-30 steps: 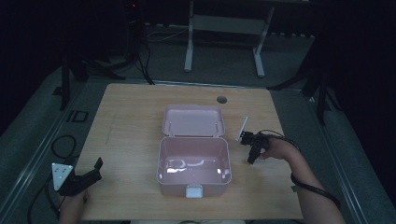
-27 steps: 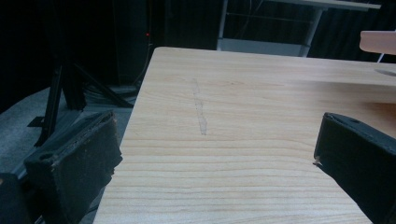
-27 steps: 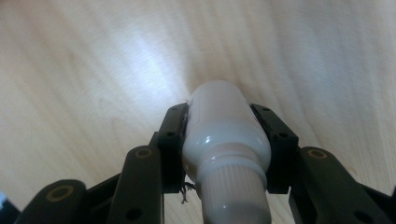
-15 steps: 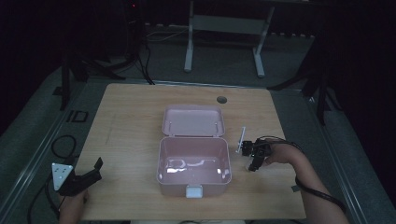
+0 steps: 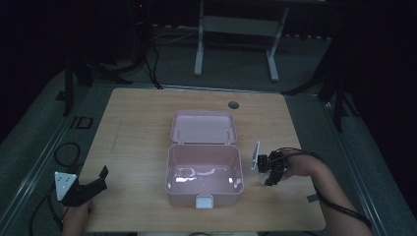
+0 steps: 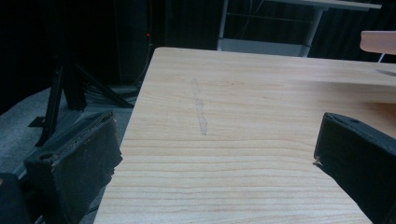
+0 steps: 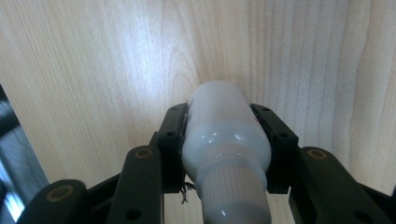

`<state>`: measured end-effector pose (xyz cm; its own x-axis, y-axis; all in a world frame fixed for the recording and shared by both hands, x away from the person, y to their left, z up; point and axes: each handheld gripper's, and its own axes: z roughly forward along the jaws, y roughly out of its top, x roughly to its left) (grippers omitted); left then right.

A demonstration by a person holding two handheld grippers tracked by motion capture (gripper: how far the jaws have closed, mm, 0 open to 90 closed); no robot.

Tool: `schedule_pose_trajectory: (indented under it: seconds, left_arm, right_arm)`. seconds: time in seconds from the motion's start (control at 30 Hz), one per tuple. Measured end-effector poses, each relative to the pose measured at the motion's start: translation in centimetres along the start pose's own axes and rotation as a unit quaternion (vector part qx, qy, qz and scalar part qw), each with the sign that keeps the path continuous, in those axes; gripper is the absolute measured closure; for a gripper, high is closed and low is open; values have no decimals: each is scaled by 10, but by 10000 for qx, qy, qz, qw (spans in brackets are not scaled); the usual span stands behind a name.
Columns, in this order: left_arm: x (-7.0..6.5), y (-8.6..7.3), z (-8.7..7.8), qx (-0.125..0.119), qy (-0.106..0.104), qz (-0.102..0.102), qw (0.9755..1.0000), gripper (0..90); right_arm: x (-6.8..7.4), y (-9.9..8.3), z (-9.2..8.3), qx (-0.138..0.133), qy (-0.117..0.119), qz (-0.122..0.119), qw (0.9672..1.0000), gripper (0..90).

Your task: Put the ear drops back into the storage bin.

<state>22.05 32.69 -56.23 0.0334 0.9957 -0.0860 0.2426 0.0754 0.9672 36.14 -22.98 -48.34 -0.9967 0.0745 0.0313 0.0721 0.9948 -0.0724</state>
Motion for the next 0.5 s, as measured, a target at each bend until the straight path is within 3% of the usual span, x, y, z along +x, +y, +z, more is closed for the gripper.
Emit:
schedule_pose_trajectory:
  seconds: [0.1,0.3,0.5]
  left_arm:
    - [0,0,0,-10,-1,1,10000,5]
    - [0,0,0,1,-8,-4,10000,5]
    - [0,0,0,-4,-6,-6,10000,5]
  right_arm:
    - [5,2,1,106,-20,-194,9998,594]
    - [15,6,1,65,34,-547,9985,594]
    - [17,9,1,202,16,-552,9983,595]
